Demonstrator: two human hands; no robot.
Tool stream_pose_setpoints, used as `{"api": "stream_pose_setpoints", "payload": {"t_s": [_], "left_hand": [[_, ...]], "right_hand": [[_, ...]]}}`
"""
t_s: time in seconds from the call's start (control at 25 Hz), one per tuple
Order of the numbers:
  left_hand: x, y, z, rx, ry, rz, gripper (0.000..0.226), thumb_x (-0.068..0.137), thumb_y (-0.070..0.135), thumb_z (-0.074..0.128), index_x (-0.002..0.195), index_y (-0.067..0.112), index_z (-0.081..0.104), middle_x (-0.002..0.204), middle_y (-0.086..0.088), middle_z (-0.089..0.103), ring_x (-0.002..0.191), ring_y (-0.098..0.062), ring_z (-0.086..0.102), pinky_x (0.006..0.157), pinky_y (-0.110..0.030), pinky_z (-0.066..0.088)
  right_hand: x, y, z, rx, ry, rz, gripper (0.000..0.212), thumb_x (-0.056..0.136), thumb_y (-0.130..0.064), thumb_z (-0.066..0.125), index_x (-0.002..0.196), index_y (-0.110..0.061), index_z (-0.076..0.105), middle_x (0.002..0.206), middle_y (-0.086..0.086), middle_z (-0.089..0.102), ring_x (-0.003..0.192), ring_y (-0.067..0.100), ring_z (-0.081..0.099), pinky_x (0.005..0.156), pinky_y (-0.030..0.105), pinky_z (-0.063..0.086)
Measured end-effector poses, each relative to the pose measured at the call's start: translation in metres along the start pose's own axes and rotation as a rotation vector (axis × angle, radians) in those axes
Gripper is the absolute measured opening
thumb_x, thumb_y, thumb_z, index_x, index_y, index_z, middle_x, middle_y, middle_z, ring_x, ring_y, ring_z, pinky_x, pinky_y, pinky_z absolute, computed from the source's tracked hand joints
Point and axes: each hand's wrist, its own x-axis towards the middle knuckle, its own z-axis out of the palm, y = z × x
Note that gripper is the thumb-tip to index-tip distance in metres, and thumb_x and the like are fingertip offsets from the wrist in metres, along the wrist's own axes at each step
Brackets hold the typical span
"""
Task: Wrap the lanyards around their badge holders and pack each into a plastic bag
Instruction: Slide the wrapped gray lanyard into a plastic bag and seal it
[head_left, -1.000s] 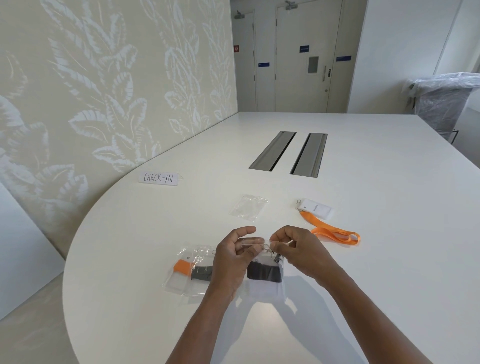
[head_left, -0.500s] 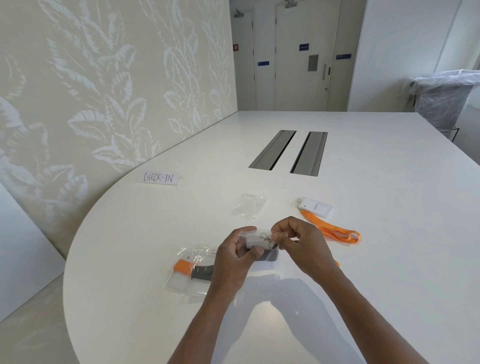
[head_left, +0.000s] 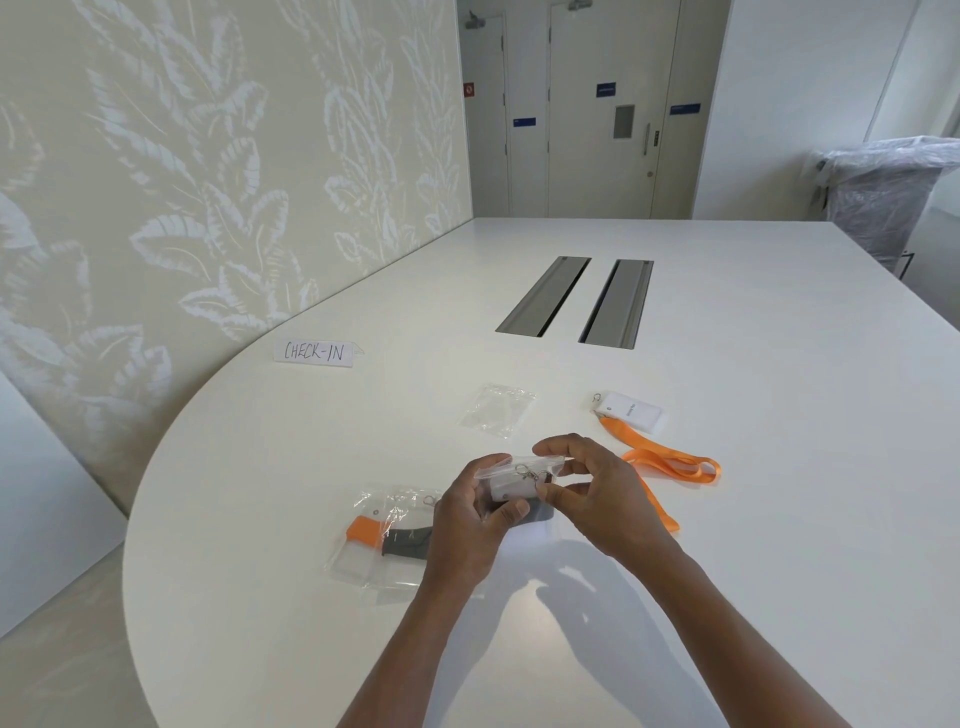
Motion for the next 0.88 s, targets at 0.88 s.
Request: {"api": "stream_pose_setpoints", "payload": {"t_s": [0.88], "left_hand": [[0.008, 0.013, -0.075, 0.079, 0.155, -0.157, 0.023, 0.094, 0.030, 0.068, 0.115, 0.038, 0.065, 0.086, 0.004, 0.074, 0.081, -0.014, 0.072, 0.076, -0.039, 0.058]], "right_hand": [[0.003, -0.012, 0.083, 0.333, -0.026, 0.308, 0.036, 0.088, -0.025, 0.075, 0.118, -0.034, 0.058, 0.079, 0.005, 0.072, 0.065, 0.016, 0.070, 0.071, 0.040, 0.060]]}}
